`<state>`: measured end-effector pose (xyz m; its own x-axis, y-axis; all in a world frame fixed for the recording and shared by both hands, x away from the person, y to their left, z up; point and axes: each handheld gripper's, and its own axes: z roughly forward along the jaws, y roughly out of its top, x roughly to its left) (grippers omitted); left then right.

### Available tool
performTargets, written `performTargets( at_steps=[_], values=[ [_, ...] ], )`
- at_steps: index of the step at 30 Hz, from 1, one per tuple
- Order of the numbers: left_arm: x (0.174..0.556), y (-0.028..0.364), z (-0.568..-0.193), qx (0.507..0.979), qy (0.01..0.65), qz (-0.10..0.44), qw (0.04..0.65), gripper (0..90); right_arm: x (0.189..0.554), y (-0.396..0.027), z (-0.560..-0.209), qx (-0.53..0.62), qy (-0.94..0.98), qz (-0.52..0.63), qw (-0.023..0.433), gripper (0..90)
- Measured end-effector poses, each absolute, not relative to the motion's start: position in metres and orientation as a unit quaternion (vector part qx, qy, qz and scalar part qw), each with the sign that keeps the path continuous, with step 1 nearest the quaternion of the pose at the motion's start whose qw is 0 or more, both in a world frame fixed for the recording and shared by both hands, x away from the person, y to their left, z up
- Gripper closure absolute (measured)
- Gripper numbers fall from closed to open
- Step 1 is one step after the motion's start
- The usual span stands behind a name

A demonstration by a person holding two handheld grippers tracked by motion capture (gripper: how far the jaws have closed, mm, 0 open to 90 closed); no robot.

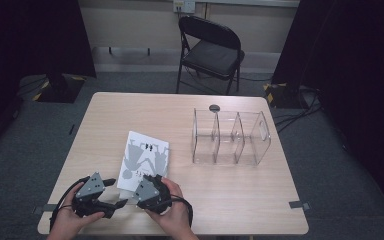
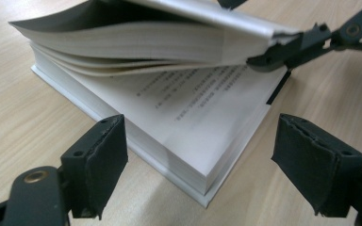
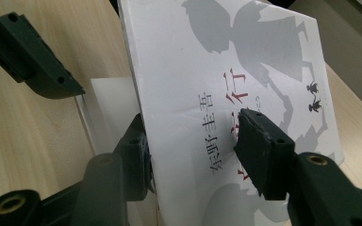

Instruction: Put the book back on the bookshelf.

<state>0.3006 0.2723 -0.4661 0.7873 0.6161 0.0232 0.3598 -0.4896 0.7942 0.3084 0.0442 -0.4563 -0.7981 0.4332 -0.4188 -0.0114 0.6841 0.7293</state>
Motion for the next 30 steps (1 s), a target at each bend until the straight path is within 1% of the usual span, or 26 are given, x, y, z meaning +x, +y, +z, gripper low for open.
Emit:
performTargets(
  at_steps=[1,17,30],
  values=[
    [0.299,0.273,-0.468,0.849,0.291,0.148,0.415,18.2,0.309,0.044,-0.455,0.123,0.869,0.380,0.292,49.0],
    [0.296,0.272,-0.474,0.863,0.269,0.151,0.400,19.2,0.313,0.037,-0.447,0.137,0.867,0.382,0.289,53.9],
    [0.297,0.274,-0.477,0.865,0.272,0.144,0.396,17.2,0.316,0.035,-0.439,0.150,0.867,0.382,0.282,56.4]
  ],
)
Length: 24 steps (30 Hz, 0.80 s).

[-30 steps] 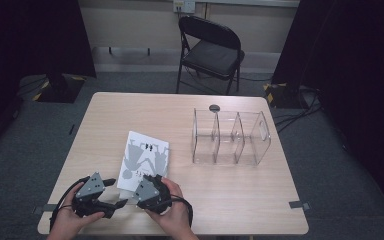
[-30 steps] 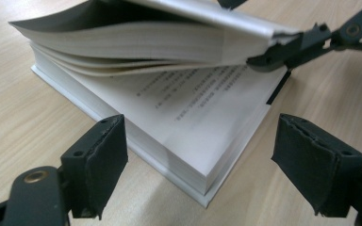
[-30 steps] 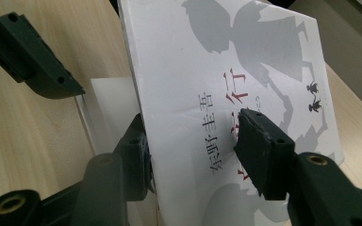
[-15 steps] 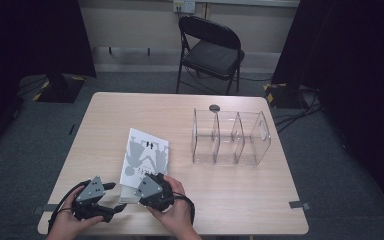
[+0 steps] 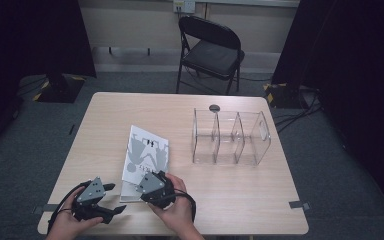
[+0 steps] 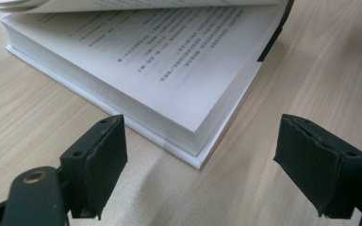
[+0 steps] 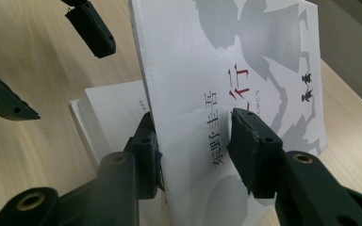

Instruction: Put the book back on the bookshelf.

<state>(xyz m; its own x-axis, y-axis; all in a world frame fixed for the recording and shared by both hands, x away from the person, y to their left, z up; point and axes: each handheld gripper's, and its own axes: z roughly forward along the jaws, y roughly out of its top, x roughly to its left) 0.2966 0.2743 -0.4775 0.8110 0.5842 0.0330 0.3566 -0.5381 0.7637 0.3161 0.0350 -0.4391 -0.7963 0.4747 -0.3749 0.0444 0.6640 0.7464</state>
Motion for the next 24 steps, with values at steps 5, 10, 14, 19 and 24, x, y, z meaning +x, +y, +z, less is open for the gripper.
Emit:
performTargets(
  at_steps=[5,10,14,19,24],
  values=[
    [0.297,0.274,-0.479,0.868,0.272,0.141,0.391,16.9,0.317,0.035,-0.437,0.152,0.869,0.377,0.282,57.3],
    [0.298,0.275,-0.481,0.867,0.270,0.140,0.394,16.9,0.319,0.035,-0.435,0.153,0.870,0.376,0.281,57.7],
    [0.298,0.277,-0.481,0.865,0.276,0.130,0.397,16.8,0.319,0.035,-0.433,0.163,0.867,0.376,0.283,59.5],
    [0.298,0.278,-0.482,0.870,0.274,0.130,0.390,16.5,0.320,0.033,-0.430,0.173,0.864,0.379,0.282,61.2],
    [0.298,0.277,-0.483,0.870,0.270,0.137,0.389,16.5,0.322,0.032,-0.428,0.176,0.864,0.377,0.282,61.9]
  ],
)
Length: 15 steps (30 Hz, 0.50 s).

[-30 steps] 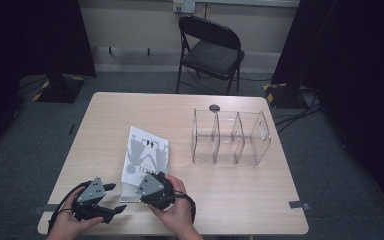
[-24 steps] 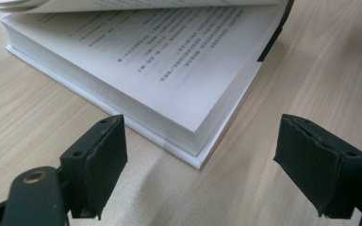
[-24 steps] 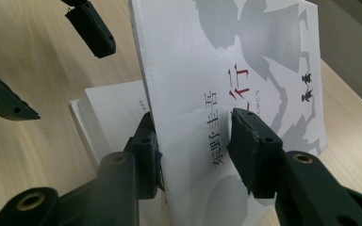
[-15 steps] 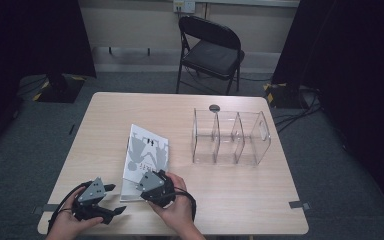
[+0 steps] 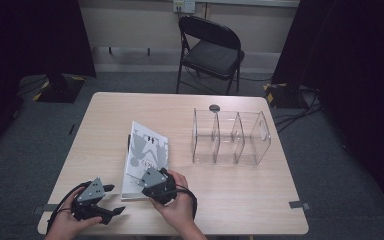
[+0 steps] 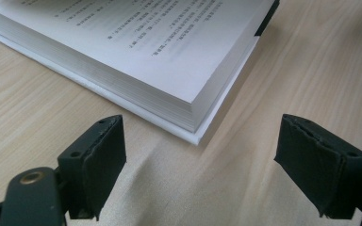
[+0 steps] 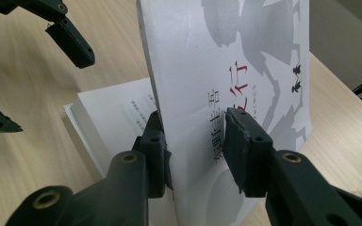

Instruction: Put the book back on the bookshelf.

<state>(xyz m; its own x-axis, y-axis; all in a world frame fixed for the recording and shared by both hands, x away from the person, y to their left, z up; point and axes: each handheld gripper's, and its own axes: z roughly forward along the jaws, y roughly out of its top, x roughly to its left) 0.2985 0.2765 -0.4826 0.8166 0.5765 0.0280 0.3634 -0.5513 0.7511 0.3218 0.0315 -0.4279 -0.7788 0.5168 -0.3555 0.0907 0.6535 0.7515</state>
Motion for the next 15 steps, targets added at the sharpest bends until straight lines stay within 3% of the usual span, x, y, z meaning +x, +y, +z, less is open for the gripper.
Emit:
performTargets(
  at_steps=[15],
  values=[
    [0.300,0.271,-0.488,0.870,0.274,0.133,0.389,16.6,0.329,0.031,-0.415,0.190,0.867,0.374,0.270,63.5]
  ],
)
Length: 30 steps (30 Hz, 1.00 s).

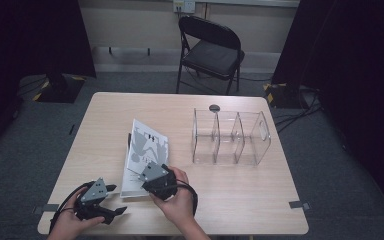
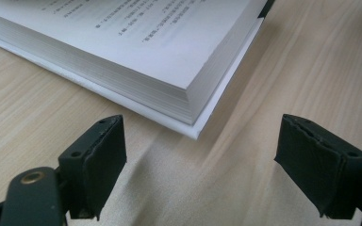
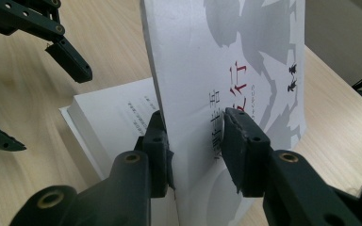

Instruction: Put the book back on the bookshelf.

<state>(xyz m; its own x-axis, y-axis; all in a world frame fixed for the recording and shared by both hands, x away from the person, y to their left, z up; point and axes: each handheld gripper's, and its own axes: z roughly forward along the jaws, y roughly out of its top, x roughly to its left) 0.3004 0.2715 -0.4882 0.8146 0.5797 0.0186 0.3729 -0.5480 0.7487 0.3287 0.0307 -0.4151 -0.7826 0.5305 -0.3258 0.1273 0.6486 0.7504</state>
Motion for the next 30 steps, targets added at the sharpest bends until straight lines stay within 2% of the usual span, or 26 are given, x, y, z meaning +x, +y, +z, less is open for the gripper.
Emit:
performTargets(
  at_steps=[30],
  values=[
    [0.319,0.269,-0.495,0.876,0.271,0.166,0.364,16.7,0.335,0.030,-0.404,0.200,0.872,0.366,0.256,64.4]
  ],
)
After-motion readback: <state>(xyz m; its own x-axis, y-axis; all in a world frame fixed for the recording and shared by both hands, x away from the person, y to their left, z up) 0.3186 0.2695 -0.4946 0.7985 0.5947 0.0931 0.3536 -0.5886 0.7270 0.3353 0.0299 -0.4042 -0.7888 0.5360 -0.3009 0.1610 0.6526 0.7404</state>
